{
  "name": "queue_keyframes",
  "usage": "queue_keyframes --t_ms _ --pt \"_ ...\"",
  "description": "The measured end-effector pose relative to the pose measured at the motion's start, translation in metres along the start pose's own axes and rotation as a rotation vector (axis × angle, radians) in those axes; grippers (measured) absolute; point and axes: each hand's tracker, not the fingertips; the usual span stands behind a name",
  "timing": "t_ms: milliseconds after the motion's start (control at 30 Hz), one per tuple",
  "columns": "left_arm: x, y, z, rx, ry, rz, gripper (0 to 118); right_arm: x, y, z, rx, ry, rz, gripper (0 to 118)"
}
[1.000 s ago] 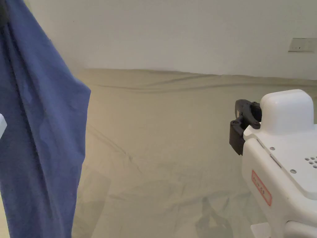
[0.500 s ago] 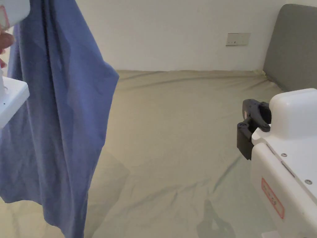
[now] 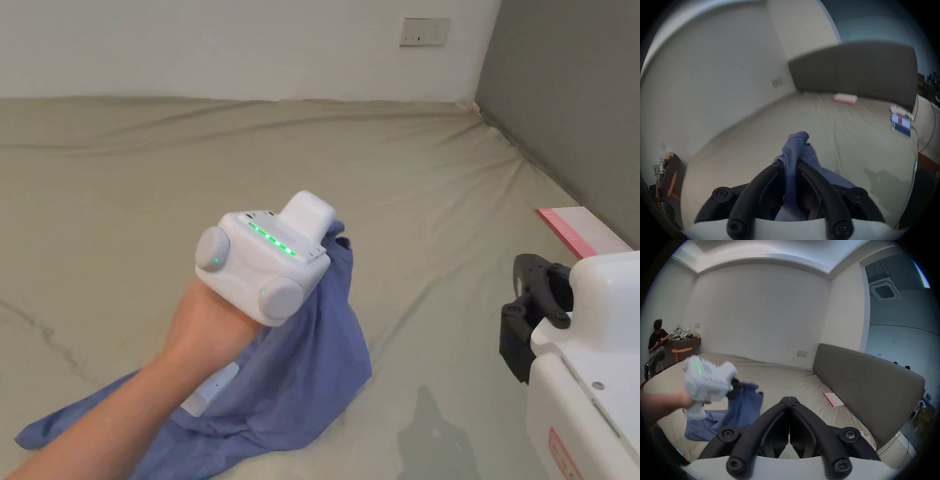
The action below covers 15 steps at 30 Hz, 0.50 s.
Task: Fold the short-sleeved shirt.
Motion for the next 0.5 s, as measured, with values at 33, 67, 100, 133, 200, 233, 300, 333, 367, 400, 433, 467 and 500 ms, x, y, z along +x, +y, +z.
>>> queue_keyframes --t_ms 33,67,100,133,200,233,300,333,367,400,433,467,500 --pt "0.013 -0.016 -0.021 -0.061 -0.029 -0.004 11 0.001 -0.006 -0.007 -0.022 -0.001 0.005 1" --pt "0.023 -0.03 -0.038 -0.115 -0.049 -0.004 11 0.002 -0.012 -0.013 -0.043 0.001 0.006 1" --pt "0.031 -0.044 -0.054 -0.179 -0.042 -0.005 11 0.003 -0.017 -0.018 -0.059 0.003 0.004 1" --pt "0.038 -0.059 -0.066 -0.225 -0.04 -0.008 11 0.004 -0.022 -0.024 -0.076 0.005 0.001 1" --pt "0.048 -0.084 -0.077 -0.273 -0.058 0.026 11 0.006 -0.031 -0.033 -0.103 0.002 -0.004 1" --pt "0.052 -0.095 -0.08 -0.287 -0.091 0.043 11 0.007 -0.036 -0.038 -0.118 0.001 -0.006 1" --pt "0.058 -0.11 -0.081 -0.291 -0.1 0.054 11 0.007 -0.043 -0.045 -0.142 0.004 -0.013 1" --pt "0.06 -0.115 -0.076 -0.283 -0.092 0.057 11 0.007 -0.046 -0.049 -0.152 0.006 -0.016 1" --pt "0.06 -0.117 -0.072 -0.242 -0.078 0.071 15 0.006 -0.047 -0.051 -0.16 0.006 -0.016 1" --pt "0.06 -0.117 -0.069 -0.229 -0.079 0.083 28 0.004 -0.048 -0.053 -0.165 0.008 -0.017 1" --pt "0.057 -0.114 -0.067 -0.248 -0.086 0.085 43 0.003 -0.048 -0.053 -0.17 0.011 -0.017 1" --pt "0.055 -0.112 -0.065 -0.269 -0.085 0.095 65 0.001 -0.047 -0.053 -0.171 0.013 -0.018 1" --pt "0.049 -0.11 -0.057 -0.27 -0.066 0.11 88 -0.001 -0.045 -0.051 -0.169 0.017 -0.018 1"
